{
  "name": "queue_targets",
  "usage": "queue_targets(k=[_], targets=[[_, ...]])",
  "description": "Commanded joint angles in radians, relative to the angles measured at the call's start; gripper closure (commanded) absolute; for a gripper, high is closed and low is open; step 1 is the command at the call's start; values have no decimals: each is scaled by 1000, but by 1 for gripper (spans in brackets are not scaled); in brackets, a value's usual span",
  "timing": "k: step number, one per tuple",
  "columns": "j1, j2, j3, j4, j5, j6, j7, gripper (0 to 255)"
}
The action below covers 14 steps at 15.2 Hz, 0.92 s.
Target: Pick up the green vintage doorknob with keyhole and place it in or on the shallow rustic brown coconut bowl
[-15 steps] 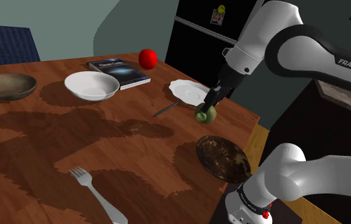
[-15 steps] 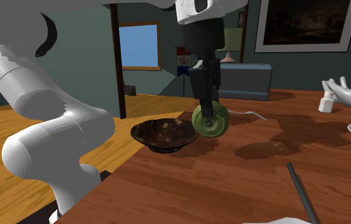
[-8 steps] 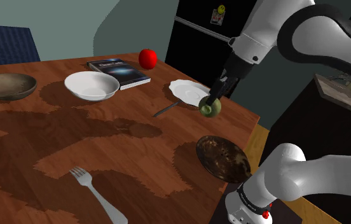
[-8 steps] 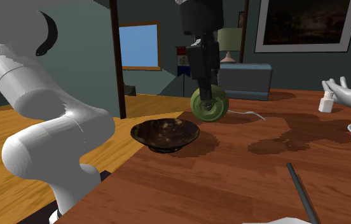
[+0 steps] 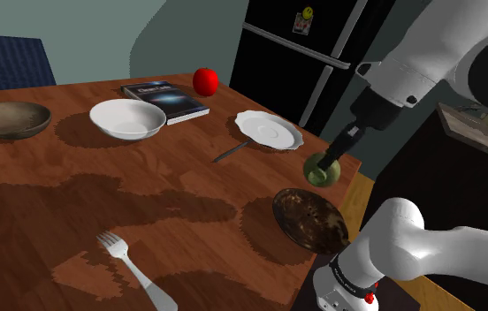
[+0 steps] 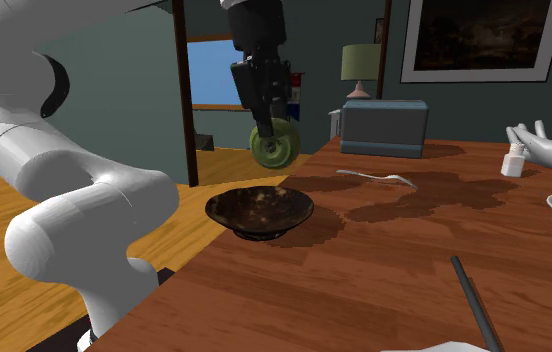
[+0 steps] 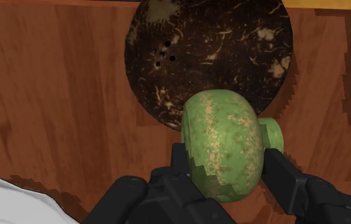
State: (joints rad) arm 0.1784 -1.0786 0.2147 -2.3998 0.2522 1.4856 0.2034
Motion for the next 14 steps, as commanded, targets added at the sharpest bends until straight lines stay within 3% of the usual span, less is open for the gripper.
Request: queue_targets(k=[1, 4, 14], targets=[[15, -58, 8, -5, 13, -51, 24, 255], [38, -137, 29, -4, 41, -125, 69, 255], [56, -225, 58, -172, 71, -45, 61, 255]])
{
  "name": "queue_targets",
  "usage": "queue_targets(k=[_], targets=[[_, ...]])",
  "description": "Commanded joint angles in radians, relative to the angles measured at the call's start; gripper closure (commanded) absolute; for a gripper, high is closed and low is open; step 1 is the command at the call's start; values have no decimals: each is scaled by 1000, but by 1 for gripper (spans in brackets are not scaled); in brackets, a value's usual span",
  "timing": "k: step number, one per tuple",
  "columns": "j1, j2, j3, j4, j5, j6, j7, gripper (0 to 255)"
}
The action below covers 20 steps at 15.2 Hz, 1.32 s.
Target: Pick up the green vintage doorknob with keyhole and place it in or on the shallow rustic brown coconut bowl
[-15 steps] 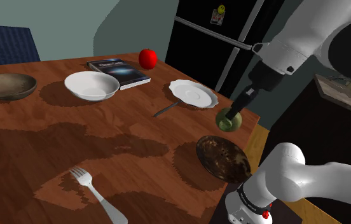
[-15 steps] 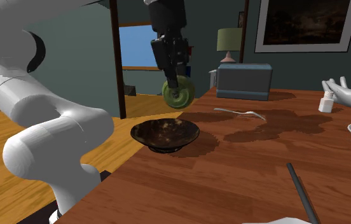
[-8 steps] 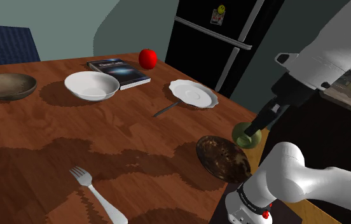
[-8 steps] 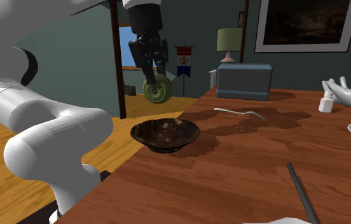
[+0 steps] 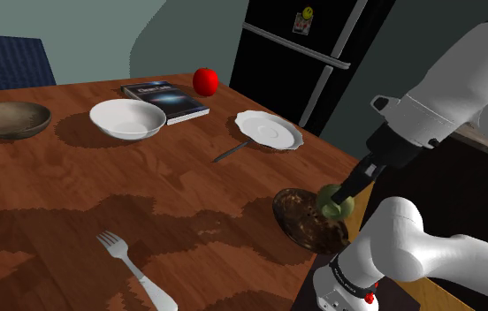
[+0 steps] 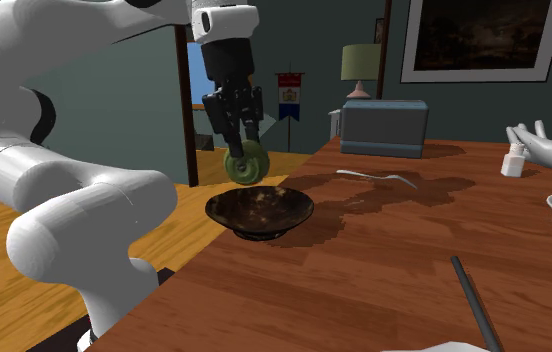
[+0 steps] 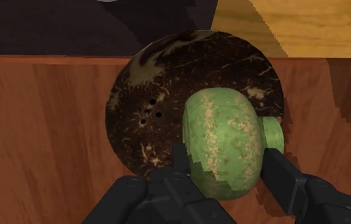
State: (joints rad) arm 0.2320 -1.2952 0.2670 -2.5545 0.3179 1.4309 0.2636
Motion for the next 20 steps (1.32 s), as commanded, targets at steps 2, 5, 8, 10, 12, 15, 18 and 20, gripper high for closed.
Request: queue_targets(k=[2, 5, 8, 10, 12, 15, 18, 20], targets=[[7, -26, 12, -50, 12, 25, -1, 255], [14, -50, 24, -98, 23, 48, -2, 255], [19, -67, 32, -130, 32, 64, -3, 255], [19, -67, 32, -130, 32, 64, -3, 255], [19, -67, 32, -130, 32, 64, -3, 255], [19, -67, 32, -130, 32, 64, -3, 255], [19, -67, 32, -130, 32, 64, -3, 0], [19, -67, 32, -130, 32, 64, -3, 0]])
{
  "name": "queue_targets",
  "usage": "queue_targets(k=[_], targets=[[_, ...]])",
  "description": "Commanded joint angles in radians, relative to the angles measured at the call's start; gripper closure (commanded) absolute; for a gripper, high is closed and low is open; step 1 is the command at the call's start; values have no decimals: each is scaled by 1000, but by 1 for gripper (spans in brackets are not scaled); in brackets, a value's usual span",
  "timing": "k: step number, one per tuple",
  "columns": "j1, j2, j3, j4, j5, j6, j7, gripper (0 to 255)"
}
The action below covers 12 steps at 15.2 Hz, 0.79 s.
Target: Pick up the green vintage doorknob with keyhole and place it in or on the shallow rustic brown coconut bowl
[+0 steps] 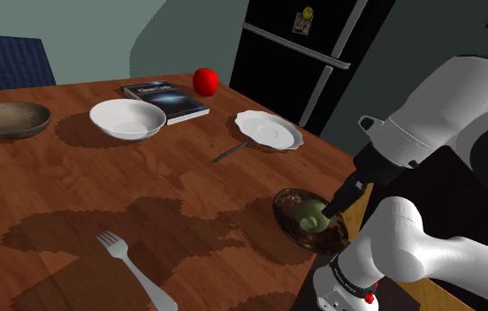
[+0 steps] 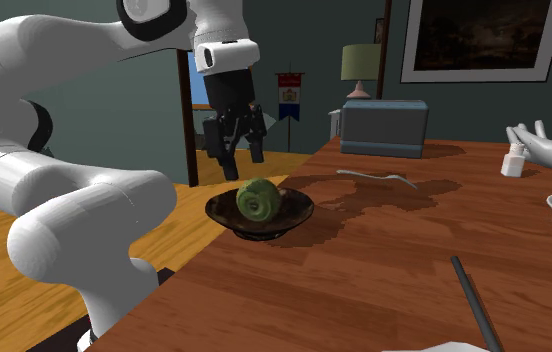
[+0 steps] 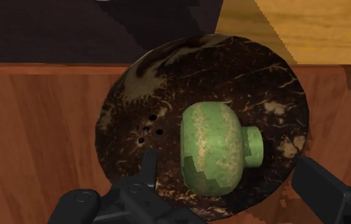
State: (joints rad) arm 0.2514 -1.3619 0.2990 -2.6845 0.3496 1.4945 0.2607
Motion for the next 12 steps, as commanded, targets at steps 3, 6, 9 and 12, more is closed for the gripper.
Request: queue_targets(k=[3, 6, 9, 12], targets=[[-10, 27, -24, 75, -23, -48, 2, 0], [-17, 55, -44, 145, -40, -91, 5, 0], [-17, 55, -44, 145, -40, -91, 5, 0], [-17, 55, -44, 145, -40, -91, 5, 0]])
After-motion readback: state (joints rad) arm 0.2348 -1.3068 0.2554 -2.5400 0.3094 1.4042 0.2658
